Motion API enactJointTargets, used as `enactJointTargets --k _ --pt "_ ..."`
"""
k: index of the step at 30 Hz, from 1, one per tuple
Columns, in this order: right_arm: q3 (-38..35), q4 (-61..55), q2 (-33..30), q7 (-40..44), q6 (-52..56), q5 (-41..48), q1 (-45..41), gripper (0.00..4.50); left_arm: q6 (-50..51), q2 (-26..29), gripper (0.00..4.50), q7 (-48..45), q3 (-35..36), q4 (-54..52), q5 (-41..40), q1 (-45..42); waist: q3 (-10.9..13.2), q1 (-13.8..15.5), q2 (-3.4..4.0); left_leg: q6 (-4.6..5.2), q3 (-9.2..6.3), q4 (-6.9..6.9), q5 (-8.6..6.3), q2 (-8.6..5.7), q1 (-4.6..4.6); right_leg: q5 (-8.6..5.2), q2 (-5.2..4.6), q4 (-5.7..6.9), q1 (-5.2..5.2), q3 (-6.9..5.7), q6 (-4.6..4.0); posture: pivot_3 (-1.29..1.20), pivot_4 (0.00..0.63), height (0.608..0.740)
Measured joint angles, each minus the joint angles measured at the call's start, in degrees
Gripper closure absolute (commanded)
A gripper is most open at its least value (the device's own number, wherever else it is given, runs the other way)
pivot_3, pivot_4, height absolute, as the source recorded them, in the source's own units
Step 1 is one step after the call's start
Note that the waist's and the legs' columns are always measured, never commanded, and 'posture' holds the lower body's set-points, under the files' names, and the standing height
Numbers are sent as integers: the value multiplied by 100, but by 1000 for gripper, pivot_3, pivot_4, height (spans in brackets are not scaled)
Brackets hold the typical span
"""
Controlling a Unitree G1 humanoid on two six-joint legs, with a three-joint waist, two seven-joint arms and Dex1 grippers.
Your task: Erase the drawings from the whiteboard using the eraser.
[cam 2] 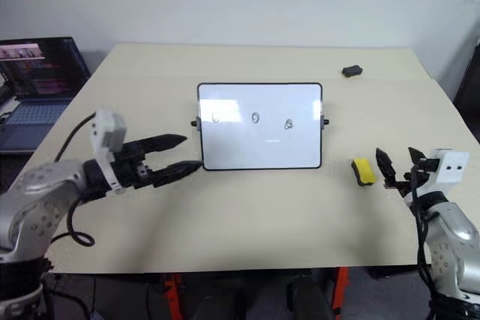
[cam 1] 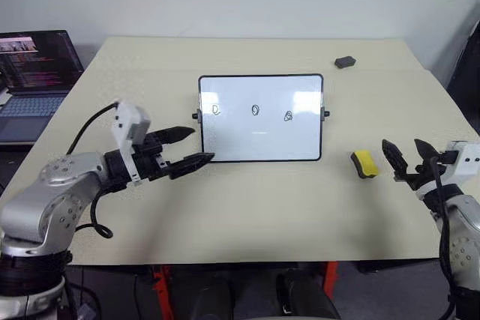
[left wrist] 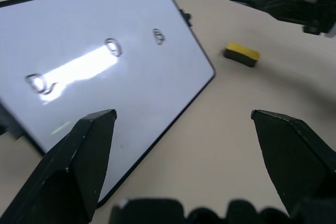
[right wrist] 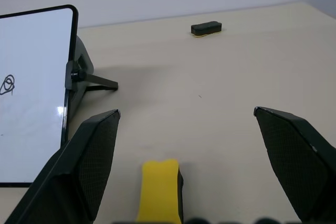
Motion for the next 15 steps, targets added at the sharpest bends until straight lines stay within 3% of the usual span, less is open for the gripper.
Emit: enactJointTargets --k 10,15 --pt "192 -792 -34 0 905 509 165 45 -261 156 0 -815 -1074 -235 573 -193 2 6 2 0 0 2 0 0 -1 -1 12 2 -2 5 0 0 150 740" --pt "480 -1062 68 -384 1298 612 -87 45 -413 -7 0 -979 -1372 -213 759 -629 2 18 1 0 4 5 0 -2 -6 -1 14 -2 -2 3 1 0 150 740"
